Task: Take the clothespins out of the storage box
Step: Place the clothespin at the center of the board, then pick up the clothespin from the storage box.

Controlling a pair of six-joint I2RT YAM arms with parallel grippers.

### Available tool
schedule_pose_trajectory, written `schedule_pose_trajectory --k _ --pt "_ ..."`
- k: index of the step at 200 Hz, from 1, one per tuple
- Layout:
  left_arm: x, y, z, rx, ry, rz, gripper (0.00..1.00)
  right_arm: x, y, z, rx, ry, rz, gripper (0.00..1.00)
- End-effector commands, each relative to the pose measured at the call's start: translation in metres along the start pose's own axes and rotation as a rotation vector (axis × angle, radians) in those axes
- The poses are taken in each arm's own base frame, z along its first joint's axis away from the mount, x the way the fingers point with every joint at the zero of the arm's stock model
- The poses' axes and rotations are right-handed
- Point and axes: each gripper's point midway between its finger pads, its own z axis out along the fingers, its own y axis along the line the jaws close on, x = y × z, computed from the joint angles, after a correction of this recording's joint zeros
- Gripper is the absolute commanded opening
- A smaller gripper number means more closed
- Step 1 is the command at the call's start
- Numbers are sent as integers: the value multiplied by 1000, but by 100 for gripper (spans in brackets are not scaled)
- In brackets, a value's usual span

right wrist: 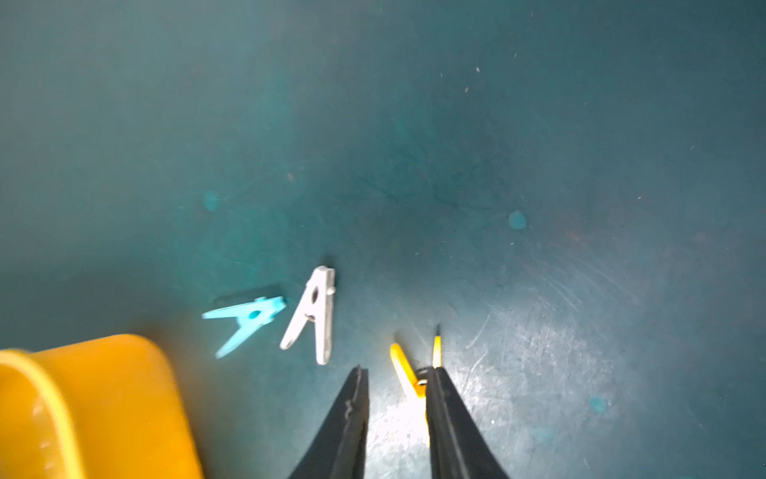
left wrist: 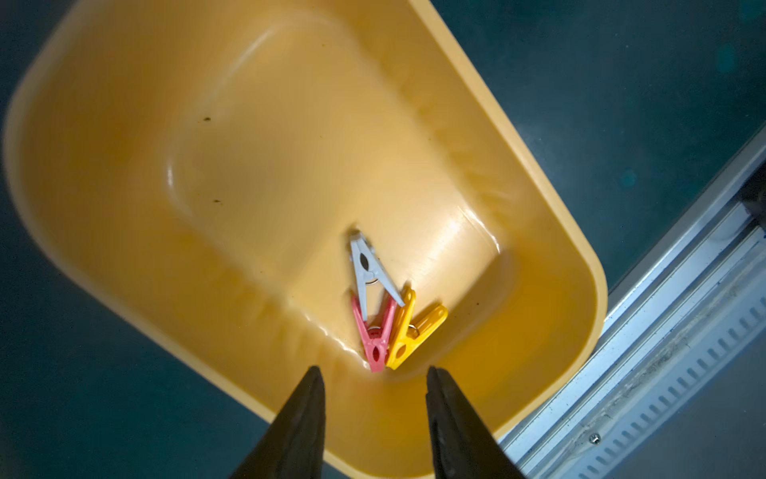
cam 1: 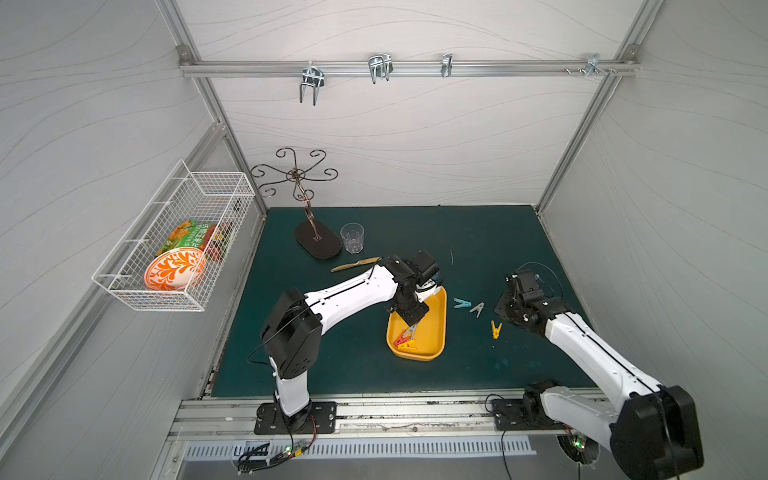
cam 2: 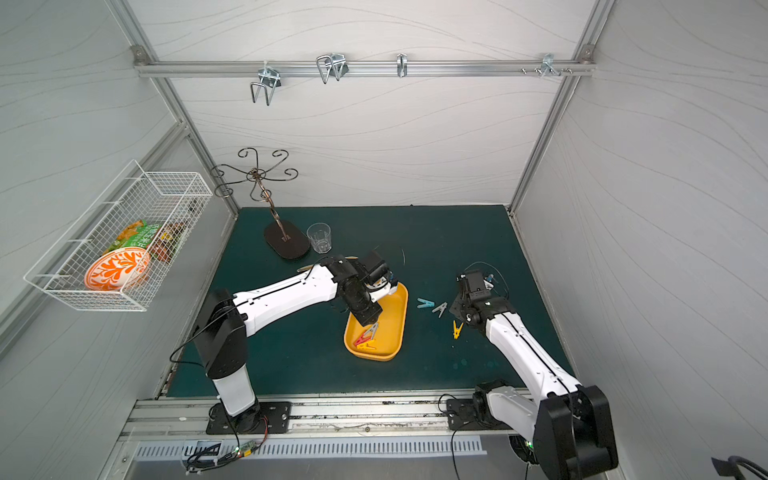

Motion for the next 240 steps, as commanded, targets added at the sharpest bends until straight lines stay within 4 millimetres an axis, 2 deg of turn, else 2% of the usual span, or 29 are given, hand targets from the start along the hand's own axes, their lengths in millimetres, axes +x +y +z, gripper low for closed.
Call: schedule_pose_trajectory --k 1,40,46,57,82,115,155,186,240 --pt "-7 -1 5 -25 13 -92 47 4 -2 -13 -10 26 5 30" --pt "-19 9 24 -91 15 -185 51 6 2 -33 -73 14 28 34" --pt "-20 11 26 -104 15 -198 54 6 1 -35 -76 12 28 35" --pt "-23 12 30 -114 13 -215 65 6 0 -41 -81 3 29 37" --pt "-23 9 40 -122 19 -218 67 7 -4 -52 -96 -20 40 37" --pt "-21 11 54 -141 39 -228 61 7 -9 -60 -94 -40 44 35" --pt "-17 12 65 -169 48 -230 58 9 -12 -60 -88 -41 43 34" --pt "-16 14 72 -180 54 -238 50 10 -11 -59 -95 -39 44 30" --pt "-1 14 86 -174 98 -248 46 10 -13 -58 -84 -39 37 28"
